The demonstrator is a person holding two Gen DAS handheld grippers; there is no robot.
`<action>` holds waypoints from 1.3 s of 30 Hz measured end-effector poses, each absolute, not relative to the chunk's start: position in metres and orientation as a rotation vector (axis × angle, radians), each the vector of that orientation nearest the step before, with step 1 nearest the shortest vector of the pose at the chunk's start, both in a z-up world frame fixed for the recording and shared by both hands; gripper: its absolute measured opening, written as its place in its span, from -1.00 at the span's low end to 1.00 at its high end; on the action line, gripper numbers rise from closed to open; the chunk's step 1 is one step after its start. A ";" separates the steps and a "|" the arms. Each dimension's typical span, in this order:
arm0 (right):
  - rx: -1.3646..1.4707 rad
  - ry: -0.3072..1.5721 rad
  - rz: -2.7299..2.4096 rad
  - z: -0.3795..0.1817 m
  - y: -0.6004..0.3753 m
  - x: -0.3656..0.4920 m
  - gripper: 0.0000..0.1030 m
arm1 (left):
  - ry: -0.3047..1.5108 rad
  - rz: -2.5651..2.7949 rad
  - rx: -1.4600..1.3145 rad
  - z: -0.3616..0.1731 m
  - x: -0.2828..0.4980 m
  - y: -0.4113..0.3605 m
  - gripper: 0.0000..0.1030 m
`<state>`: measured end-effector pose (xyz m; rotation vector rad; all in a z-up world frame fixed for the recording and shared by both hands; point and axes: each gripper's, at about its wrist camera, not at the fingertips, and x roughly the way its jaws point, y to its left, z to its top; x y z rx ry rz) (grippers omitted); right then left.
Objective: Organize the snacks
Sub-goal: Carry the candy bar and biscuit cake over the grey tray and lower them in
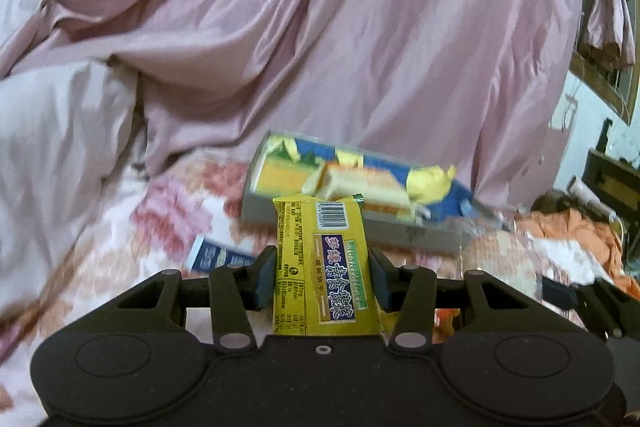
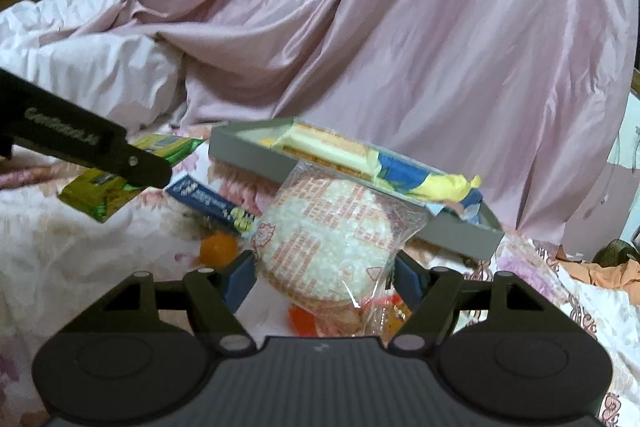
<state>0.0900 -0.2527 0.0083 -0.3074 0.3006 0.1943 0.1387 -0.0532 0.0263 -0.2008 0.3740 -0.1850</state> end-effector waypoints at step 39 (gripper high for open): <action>-0.012 0.283 0.003 0.027 -0.361 0.245 0.48 | 0.442 -0.275 -0.107 0.038 0.337 -0.212 -0.03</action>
